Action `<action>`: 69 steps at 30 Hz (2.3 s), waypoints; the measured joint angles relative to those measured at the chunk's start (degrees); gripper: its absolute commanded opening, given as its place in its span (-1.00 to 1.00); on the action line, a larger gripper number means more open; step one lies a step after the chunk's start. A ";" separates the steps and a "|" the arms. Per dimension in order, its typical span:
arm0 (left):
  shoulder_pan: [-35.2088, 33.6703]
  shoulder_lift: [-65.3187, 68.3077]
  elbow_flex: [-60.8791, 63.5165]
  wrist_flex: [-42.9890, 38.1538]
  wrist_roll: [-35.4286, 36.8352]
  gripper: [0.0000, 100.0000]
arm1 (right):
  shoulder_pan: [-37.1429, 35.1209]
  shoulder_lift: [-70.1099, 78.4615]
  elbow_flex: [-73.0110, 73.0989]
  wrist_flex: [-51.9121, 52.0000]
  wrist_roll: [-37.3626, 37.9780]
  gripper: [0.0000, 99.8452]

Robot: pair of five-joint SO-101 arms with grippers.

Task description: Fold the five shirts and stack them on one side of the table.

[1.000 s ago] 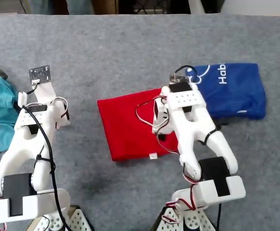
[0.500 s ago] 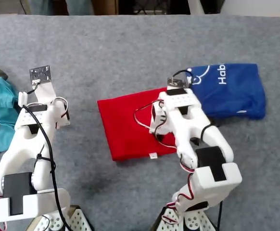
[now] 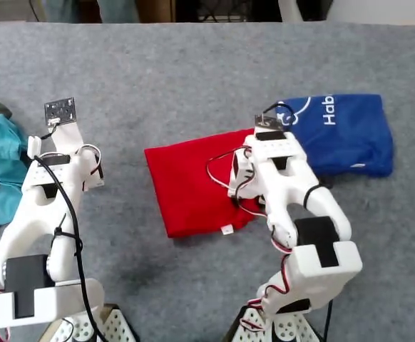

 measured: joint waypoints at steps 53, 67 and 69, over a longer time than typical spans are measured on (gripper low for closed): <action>-0.35 0.00 -0.53 2.20 -0.09 -0.94 | 38.68 29.27 -101.98 32.88 40.35 -0.57; -23.12 0.00 -27.43 30.42 -13.01 -0.94 | 34.81 29.36 -101.19 33.58 29.89 -0.96; -28.57 0.00 -31.65 32.18 -16.09 -0.89 | 34.37 29.36 -98.99 33.58 29.89 -0.96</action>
